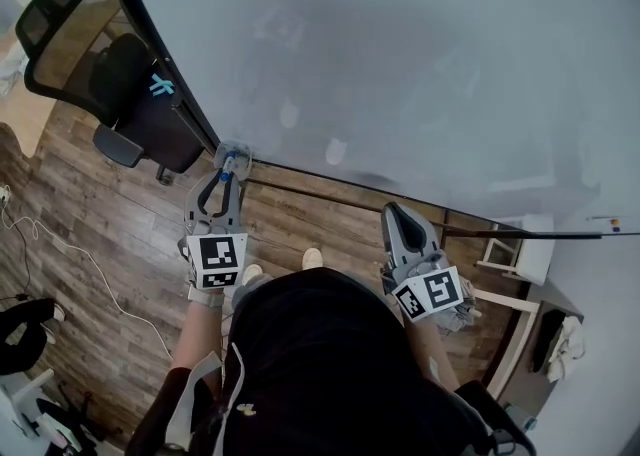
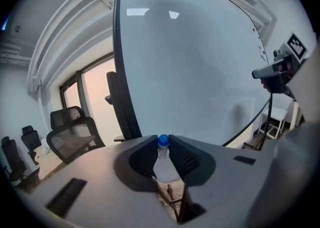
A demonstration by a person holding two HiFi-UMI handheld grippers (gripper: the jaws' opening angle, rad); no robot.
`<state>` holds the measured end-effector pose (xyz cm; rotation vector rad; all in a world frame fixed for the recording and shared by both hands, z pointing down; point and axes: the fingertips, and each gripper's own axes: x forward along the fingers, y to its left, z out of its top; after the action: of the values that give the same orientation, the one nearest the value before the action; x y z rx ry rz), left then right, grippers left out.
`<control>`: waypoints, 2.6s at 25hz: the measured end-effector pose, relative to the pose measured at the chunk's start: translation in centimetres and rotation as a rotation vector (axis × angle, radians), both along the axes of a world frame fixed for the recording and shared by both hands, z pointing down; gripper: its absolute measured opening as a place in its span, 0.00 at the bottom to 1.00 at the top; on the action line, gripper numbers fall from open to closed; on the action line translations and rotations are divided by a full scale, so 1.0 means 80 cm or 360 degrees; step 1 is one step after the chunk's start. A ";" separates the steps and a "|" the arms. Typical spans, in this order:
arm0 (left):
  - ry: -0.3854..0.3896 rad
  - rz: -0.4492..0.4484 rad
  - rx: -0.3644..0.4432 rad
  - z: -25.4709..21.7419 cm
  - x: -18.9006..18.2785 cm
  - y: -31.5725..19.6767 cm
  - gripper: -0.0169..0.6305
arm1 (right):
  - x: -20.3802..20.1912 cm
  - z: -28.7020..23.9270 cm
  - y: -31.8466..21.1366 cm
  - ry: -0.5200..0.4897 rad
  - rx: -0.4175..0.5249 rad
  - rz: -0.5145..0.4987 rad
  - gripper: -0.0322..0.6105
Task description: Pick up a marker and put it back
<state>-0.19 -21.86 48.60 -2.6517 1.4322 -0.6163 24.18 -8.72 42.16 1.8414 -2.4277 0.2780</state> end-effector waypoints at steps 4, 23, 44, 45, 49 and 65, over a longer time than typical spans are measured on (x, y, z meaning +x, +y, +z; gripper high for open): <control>-0.0013 -0.0017 0.0045 -0.021 0.005 0.006 0.14 | -0.001 -0.001 -0.005 -0.0027 0.0014 -0.0066 0.09; 0.0173 -0.0243 0.0238 -0.138 -0.015 0.070 0.14 | -0.061 -0.036 -0.036 -0.0127 0.0126 -0.0522 0.09; 0.0193 -0.0631 0.0214 -0.141 -0.159 0.165 0.14 | -0.225 -0.050 -0.029 -0.0151 0.0112 -0.0987 0.09; 0.0191 -0.0646 0.0214 -0.140 -0.166 0.170 0.14 | -0.232 -0.051 -0.026 -0.0149 0.0108 -0.1004 0.09; 0.0191 -0.0706 0.0184 -0.136 -0.189 0.186 0.14 | -0.255 -0.050 -0.019 -0.0134 0.0092 -0.1059 0.09; 0.0211 -0.0661 0.0188 -0.118 -0.206 0.163 0.14 | -0.257 -0.034 -0.032 -0.0073 0.0048 -0.0975 0.09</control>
<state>-16.66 -8.78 39.13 -2.3564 2.0120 -0.3680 3.66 -11.31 39.40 1.0193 -2.8785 0.2333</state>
